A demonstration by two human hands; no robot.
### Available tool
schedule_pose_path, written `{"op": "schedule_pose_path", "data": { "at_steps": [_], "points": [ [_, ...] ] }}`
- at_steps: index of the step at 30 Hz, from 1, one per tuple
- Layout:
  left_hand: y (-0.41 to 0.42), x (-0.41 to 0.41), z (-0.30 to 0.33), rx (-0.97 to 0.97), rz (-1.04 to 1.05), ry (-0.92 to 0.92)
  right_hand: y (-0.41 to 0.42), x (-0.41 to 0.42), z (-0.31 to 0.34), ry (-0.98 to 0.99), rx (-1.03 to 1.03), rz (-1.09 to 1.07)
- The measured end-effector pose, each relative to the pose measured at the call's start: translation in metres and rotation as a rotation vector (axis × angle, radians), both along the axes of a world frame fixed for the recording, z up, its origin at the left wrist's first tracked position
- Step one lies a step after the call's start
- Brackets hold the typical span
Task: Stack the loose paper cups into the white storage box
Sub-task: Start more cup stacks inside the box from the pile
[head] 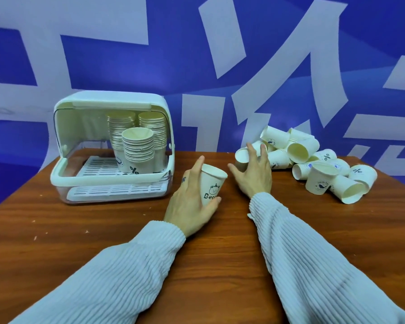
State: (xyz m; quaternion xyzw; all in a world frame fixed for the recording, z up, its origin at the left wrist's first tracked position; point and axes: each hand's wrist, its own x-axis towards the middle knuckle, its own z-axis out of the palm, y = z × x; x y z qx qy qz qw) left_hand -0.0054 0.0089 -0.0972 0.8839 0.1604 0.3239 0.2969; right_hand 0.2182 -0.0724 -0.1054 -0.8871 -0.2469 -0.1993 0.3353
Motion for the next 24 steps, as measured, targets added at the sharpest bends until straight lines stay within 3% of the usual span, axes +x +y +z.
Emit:
{"op": "schedule_pose_path", "data": {
  "at_steps": [5, 9, 12, 17, 19, 24],
  "points": [
    [0.003, 0.001, 0.000, 0.013, -0.006, -0.012, 0.001, 0.004, -0.001, 0.047, 0.086, 0.100],
    [0.003, 0.001, 0.000, -0.003, -0.004, -0.017, -0.005, -0.006, 0.004, 0.193, 0.173, 0.071],
    [0.001, -0.001, 0.001, 0.000, -0.006, -0.025, -0.010, -0.020, 0.006, 0.141, 0.194, 0.042],
    [0.000, -0.003, 0.001, -0.075, -0.026, -0.090, -0.011, -0.052, 0.015, 0.491, 0.807, 0.412],
    [0.000, -0.004, 0.003, -0.142, -0.045, -0.151, -0.008, -0.066, 0.015, 0.660, 0.939, 0.550],
    [0.003, -0.008, 0.008, -0.204, -0.033, -0.267, -0.011, -0.089, 0.017, 0.881, 0.737, 0.805]
  ]
}}
